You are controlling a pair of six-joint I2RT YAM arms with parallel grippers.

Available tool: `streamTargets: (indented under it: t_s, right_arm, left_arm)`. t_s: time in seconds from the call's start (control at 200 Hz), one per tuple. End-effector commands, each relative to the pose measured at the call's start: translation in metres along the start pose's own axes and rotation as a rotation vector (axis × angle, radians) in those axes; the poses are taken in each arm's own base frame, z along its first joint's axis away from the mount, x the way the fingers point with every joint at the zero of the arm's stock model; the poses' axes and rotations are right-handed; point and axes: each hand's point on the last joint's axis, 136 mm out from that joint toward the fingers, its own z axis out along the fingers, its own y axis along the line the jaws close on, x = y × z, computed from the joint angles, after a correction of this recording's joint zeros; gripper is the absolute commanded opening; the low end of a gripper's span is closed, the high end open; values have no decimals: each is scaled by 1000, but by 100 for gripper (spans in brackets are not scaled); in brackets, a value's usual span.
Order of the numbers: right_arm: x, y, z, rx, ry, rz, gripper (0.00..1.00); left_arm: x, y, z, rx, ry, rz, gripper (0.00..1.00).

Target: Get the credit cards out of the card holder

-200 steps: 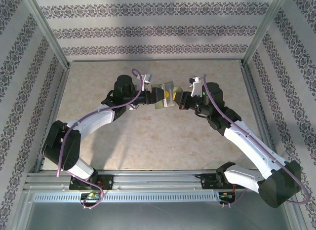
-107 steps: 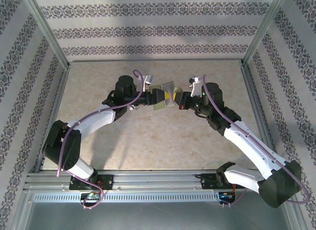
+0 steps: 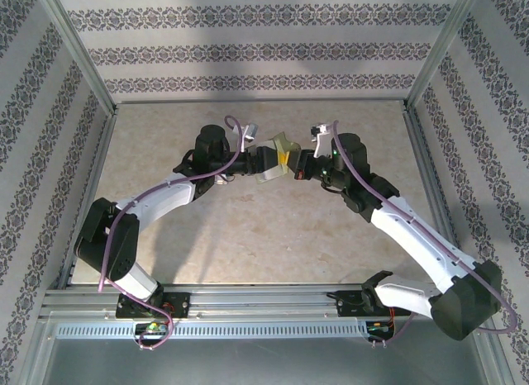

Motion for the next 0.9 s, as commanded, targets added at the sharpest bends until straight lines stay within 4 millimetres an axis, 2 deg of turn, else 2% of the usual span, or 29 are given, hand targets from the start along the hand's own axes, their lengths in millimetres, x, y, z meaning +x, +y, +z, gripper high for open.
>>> streamTargets:
  t_s: [0.0,0.065,0.11,0.3,0.52,0.61,0.705,0.755,0.894]
  right_arm:
    - [-15,12,-2,-13,-40,-37,0]
    - [-14,6,-3,20,-46,-32,0]
    - [-13,1,-4,39,-46,-29,0]
    - [-9,-19,-8,76,-49,36,0]
    - [-10,-18,-7,56,-50,50,0]
    - [-9,-20,-6,61,-45,56,0]
    - [-6,-25,-4,73,-36,68,0]
    - [-5,-27,-3,77,-32,74,0]
    - [-2,-26,-1,68,-20,79,0]
  left_arm:
    - [-7,-21,3,59,-8,50,86]
    - [-6,-22,2,60,-9,53,76]
    - [-5,-22,1,59,-7,54,74]
    - [-3,-26,-4,48,-5,76,74]
    - [-3,-30,-5,59,-6,82,80]
    - [-4,-36,-6,83,-8,91,71]
    - [-3,-40,-8,92,-7,98,65]
    - [-3,-38,-9,83,-7,97,59]
    - [-1,-33,-10,55,-1,96,51]
